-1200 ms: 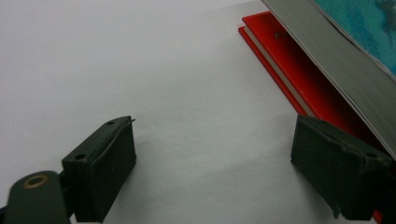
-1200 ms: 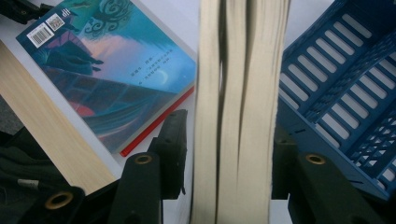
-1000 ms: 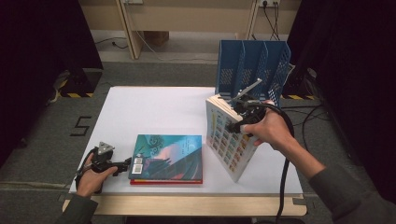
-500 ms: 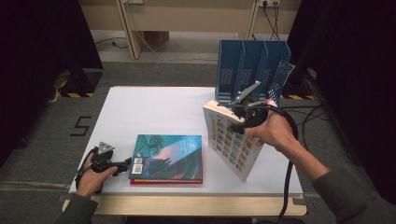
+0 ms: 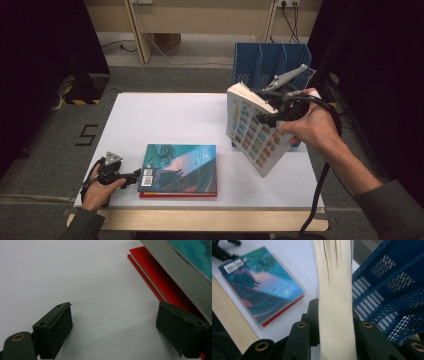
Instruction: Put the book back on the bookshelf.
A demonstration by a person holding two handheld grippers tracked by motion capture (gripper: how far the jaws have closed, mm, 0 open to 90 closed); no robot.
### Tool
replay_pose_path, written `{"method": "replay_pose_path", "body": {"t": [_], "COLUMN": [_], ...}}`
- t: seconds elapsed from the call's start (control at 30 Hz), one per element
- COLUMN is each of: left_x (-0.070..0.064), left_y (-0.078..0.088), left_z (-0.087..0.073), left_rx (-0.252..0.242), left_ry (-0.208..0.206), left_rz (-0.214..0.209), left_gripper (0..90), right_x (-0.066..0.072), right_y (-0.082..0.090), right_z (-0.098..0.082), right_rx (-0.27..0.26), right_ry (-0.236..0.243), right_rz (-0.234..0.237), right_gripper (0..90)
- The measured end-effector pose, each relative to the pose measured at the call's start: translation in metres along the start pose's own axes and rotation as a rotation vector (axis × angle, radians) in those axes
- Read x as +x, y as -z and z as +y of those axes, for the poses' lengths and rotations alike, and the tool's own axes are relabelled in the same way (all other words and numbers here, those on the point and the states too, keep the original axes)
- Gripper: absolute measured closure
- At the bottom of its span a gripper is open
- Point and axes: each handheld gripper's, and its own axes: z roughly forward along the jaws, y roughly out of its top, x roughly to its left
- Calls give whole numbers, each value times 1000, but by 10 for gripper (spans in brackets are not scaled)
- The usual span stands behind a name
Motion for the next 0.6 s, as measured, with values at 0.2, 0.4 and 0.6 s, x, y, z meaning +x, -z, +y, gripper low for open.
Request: {"method": "replay_pose_path", "body": {"t": [0.2,0.4,0.6], "left_x": [0,0,0], "left_y": [0,0,0], "left_z": [0,0,0], "left_rx": [-1,0,0], "left_ry": [1,-1,0], "left_rz": [1,1,1], "left_gripper": [124,123,123], "right_x": [-23,-38,-55], "right_y": [17,15,7], "right_z": [11,12,13], "right_rx": [-100,-118,-137], "right_ry": [-59,-90,-123], "right_rz": [-29,-59,-101], "right_gripper": [739,739,739]}}
